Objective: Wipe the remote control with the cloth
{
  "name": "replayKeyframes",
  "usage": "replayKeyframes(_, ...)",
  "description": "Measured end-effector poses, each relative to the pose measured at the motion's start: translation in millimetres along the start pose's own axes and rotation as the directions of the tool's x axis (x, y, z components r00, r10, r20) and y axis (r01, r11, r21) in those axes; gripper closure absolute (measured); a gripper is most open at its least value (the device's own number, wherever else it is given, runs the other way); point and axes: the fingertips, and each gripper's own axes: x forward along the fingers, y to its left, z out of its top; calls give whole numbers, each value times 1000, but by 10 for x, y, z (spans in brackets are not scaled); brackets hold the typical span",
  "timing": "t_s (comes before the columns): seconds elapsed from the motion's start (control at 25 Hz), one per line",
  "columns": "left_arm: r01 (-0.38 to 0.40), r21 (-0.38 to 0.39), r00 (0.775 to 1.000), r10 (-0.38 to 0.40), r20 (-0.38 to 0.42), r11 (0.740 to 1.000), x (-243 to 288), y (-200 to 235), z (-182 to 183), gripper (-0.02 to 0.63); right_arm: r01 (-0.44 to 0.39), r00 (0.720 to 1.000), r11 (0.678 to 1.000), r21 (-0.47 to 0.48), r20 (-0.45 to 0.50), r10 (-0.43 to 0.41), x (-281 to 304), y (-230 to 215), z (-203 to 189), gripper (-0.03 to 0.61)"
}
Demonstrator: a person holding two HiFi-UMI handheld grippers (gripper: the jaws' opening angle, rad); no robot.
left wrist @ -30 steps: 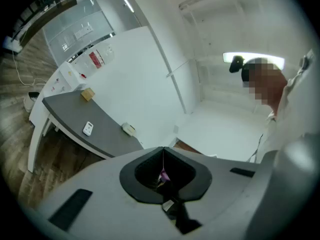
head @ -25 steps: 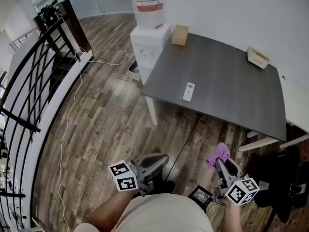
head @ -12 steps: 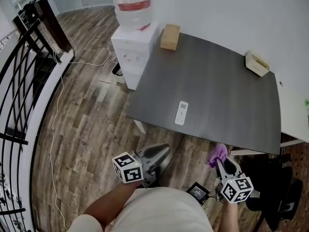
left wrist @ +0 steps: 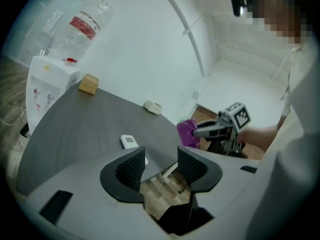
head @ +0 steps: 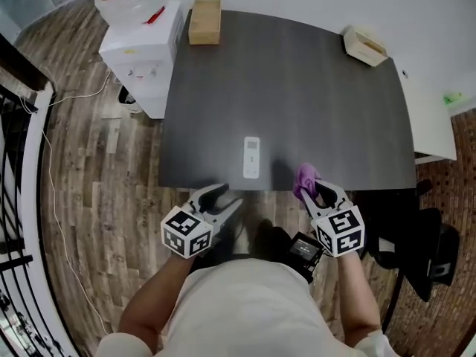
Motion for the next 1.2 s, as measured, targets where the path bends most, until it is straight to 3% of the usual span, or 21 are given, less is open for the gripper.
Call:
replayKeyframes(0.2,-76,202,978,112,-174,976,362,194,-313,430,-23,996,985,-170,-88,8,487,59,9,474)
replayKeyframes(0.44,-75,398,933,206,-295,914,740,405,-515,430,-71,983,882,-465,-183,-17,1085,85,92,474)
replayKeyframes(0.64,-64,504,886,281,-369,862,903,516,-675,430,-140,968,828,-543,-251,-1,1527,65,218,474)
replayKeyframes(0.8,-81,533,866,324,-380,842,992,624,-703,430,-193,954,781,-594,-298,9,1834,97,329,474)
replayKeyframes(1.0,-112,512,860,341,-380,852,1060,683,-693,431,-253,936,680,-688,-351,-6,2118,241,308,474)
replayKeyframes(1.2,-100,513,863,331,-382,853,1105,659,-717,431,-252,940,660,-708,-341,-6,2051,336,228,474)
